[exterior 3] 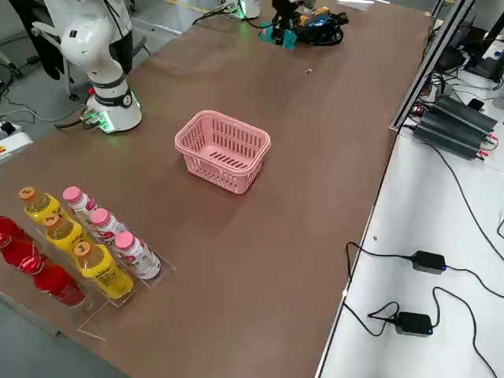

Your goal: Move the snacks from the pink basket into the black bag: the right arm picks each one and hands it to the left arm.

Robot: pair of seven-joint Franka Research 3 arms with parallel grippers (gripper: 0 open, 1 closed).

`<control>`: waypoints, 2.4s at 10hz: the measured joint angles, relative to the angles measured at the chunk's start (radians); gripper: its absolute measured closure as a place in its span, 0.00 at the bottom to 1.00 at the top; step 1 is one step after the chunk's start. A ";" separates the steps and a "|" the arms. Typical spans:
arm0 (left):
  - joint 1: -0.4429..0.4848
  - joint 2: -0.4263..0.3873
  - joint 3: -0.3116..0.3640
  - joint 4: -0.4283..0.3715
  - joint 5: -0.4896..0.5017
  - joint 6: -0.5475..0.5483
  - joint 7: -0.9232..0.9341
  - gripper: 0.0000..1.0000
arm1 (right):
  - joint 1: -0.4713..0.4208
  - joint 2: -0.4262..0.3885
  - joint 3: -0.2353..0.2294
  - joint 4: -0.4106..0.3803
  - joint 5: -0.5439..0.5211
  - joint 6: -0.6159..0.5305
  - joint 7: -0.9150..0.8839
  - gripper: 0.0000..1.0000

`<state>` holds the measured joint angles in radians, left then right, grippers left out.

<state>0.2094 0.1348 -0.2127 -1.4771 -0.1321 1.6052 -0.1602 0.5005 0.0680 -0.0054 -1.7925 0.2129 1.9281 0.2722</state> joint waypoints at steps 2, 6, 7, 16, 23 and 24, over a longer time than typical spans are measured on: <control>-0.025 0.001 -0.021 0.000 -0.020 0.000 -0.113 0.00 | 0.066 0.069 0.000 0.105 0.002 0.000 0.138 0.68; -0.086 0.014 -0.040 0.001 -0.047 0.002 -0.414 0.00 | 0.093 0.147 -0.002 0.170 0.115 0.003 0.551 0.69; -0.110 0.024 -0.041 0.001 -0.048 0.003 -0.447 0.00 | 0.095 0.157 -0.003 0.175 0.163 0.005 0.677 0.69; -0.294 0.048 -0.045 0.001 -0.185 -0.005 -1.412 0.00 | 0.230 0.291 -0.002 0.269 0.355 0.286 1.359 0.69; -0.313 -0.062 -0.064 -0.108 -0.302 -0.045 -1.597 0.00 | 0.266 0.358 -0.006 0.324 0.496 0.435 1.487 0.70; -0.315 -0.082 -0.066 -0.129 -0.312 -0.008 -1.619 0.00 | 0.266 0.360 -0.006 0.325 0.528 0.443 1.488 0.70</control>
<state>-0.1054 0.0525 -0.2786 -1.6061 -0.4444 1.5976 -1.7793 0.7661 0.4276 -0.0109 -1.4672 0.7406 2.3710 1.7601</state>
